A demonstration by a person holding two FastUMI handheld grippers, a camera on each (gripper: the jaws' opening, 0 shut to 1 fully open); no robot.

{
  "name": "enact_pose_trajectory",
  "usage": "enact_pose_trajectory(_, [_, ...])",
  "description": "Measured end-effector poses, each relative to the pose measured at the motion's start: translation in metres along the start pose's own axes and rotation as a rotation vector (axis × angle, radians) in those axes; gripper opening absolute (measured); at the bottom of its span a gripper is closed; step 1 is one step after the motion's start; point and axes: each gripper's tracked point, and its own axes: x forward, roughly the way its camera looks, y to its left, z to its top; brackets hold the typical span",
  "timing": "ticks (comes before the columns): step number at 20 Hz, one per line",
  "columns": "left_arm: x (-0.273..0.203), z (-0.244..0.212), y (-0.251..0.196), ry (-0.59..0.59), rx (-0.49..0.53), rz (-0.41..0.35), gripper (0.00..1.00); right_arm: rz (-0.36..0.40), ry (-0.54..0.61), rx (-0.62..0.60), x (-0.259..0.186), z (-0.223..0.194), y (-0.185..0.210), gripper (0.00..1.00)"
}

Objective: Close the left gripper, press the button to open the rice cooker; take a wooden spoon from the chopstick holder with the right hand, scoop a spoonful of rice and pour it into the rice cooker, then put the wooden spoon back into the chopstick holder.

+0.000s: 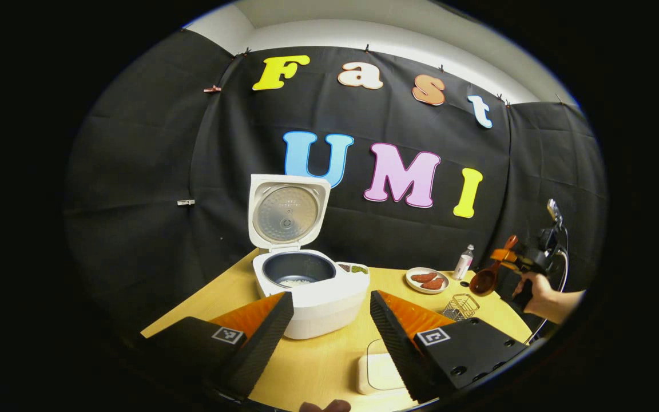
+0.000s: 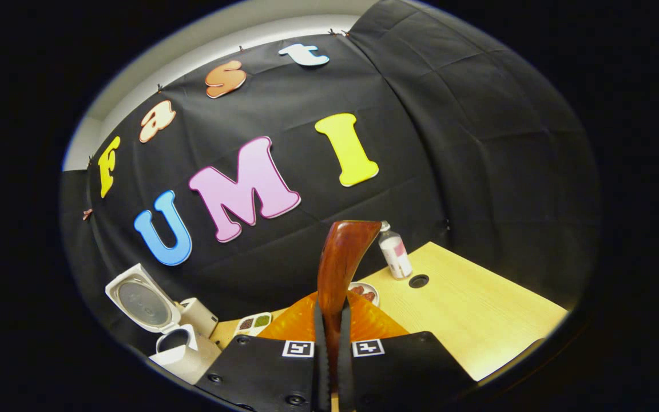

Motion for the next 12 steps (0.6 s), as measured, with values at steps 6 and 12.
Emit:
enact_pose_trajectory(6, [0.004, -0.006, -0.025, 0.028, 0.035, -0.014, 0.94, -0.061, 0.055, -0.024, 0.039, -0.055, -0.041, 0.10])
enact_pose_trajectory(12, [0.008, -0.006, -0.036, 0.043, 0.048, -0.022, 0.94, -0.031, 0.164, 0.012, 0.051, -0.096, -0.040, 0.14])
